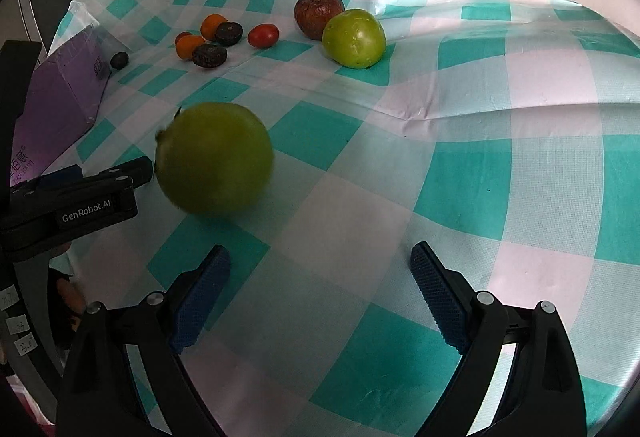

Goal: Organize fruits

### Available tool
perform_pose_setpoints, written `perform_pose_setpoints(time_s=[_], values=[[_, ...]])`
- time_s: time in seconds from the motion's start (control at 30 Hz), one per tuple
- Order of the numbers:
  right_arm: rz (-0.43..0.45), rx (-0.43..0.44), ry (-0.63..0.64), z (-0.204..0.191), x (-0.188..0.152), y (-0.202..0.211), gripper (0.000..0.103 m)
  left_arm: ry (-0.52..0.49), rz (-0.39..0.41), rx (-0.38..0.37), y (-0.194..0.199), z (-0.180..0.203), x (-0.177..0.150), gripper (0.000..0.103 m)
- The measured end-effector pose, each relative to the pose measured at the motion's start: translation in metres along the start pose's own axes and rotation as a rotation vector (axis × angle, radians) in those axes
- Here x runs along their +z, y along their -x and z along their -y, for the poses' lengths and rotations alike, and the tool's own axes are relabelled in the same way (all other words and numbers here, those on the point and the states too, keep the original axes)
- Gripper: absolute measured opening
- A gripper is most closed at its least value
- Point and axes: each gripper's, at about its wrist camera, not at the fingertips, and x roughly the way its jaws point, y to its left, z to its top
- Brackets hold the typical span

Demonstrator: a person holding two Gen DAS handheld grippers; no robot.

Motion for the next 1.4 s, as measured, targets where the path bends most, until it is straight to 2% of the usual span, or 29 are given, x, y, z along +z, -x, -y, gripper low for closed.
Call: perform_pose_setpoints(time_s=[1.4], values=[[0.001, -0.002, -0.001, -0.0010, 0.0012, -0.0036, 0.089, 0.000, 0.000, 0.001, 0.0002, 0.0006, -0.0005, 0.102]])
